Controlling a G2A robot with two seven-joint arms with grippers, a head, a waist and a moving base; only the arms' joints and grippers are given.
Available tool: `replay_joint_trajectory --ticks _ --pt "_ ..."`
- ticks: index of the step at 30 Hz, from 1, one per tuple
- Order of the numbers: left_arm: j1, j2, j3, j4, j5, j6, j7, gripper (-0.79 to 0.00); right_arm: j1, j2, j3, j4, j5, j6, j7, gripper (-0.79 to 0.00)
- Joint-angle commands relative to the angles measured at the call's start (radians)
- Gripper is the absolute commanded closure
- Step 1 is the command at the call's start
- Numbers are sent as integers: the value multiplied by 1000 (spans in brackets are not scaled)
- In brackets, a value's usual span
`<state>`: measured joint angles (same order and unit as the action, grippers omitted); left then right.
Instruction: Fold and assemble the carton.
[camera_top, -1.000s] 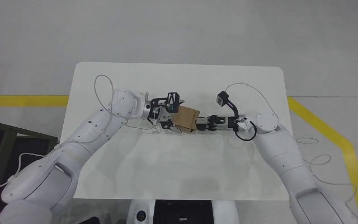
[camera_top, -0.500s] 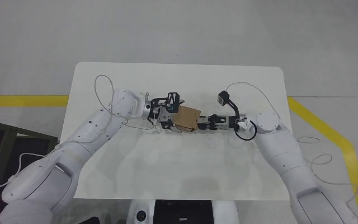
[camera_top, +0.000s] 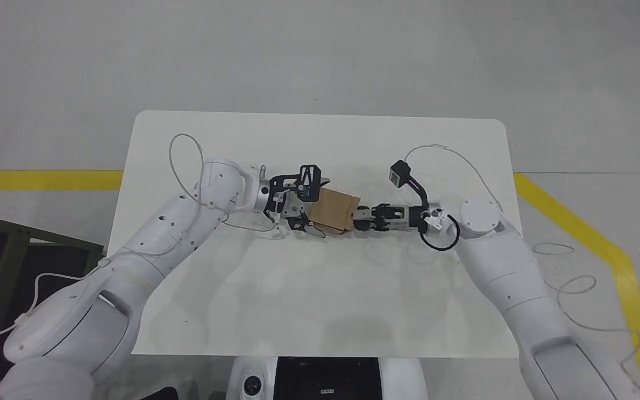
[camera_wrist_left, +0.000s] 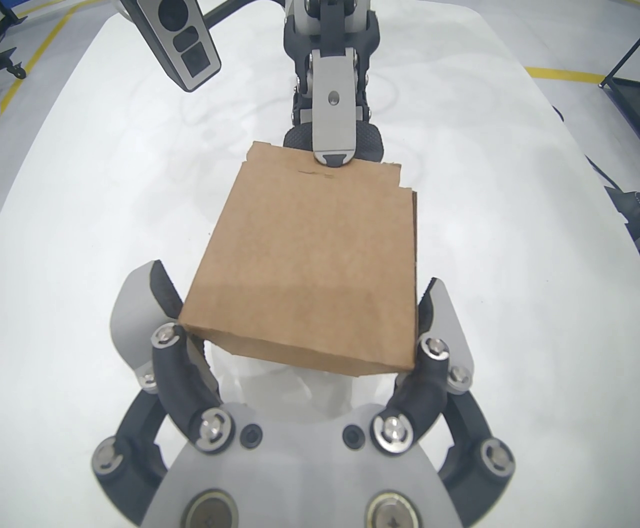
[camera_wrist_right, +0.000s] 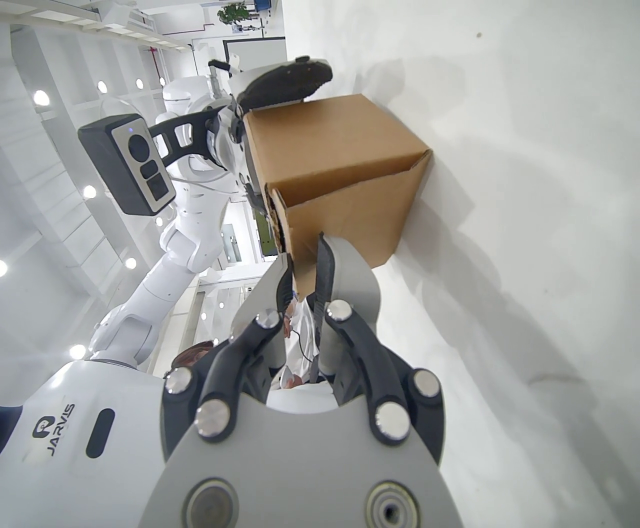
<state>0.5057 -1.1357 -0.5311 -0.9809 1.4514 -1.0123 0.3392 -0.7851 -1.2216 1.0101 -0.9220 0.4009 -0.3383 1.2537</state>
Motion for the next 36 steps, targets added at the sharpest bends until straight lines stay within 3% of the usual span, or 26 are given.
replay_joint_trajectory --ticks 1,10,12,14,17,25,32,35,36 --pt "0 0 1 -2 1 0 -1 -785 4 -3 -8 -7 -3 4 -2 -49" --pt "2 -1 -1 -1 3 0 1 -785 22 -13 -30 -4 -1 1 -8 -68" --pt "3 0 -1 1 3 0 0 -785 23 -12 -28 -4 -3 -2 -6 -129" --pt "3 0 -2 1 4 0 0 -785 21 -9 -22 -9 -2 -7 -2 -256" --pt "4 0 -4 2 4 0 -1 -785 13 -3 -8 -24 -2 -7 4 -299" --pt "7 0 -8 -1 5 0 -2 -785 -15 13 27 -74 -13 3 3 -166" --pt "7 1 -9 -1 7 0 -1 -785 -27 23 47 -71 -29 22 -12 -129" --pt "7 1 -9 -1 7 0 -1 -785 -32 28 57 -74 -34 24 -16 0" --pt "7 1 -9 -1 7 0 -1 -785 -33 29 59 -76 -37 24 -18 0"
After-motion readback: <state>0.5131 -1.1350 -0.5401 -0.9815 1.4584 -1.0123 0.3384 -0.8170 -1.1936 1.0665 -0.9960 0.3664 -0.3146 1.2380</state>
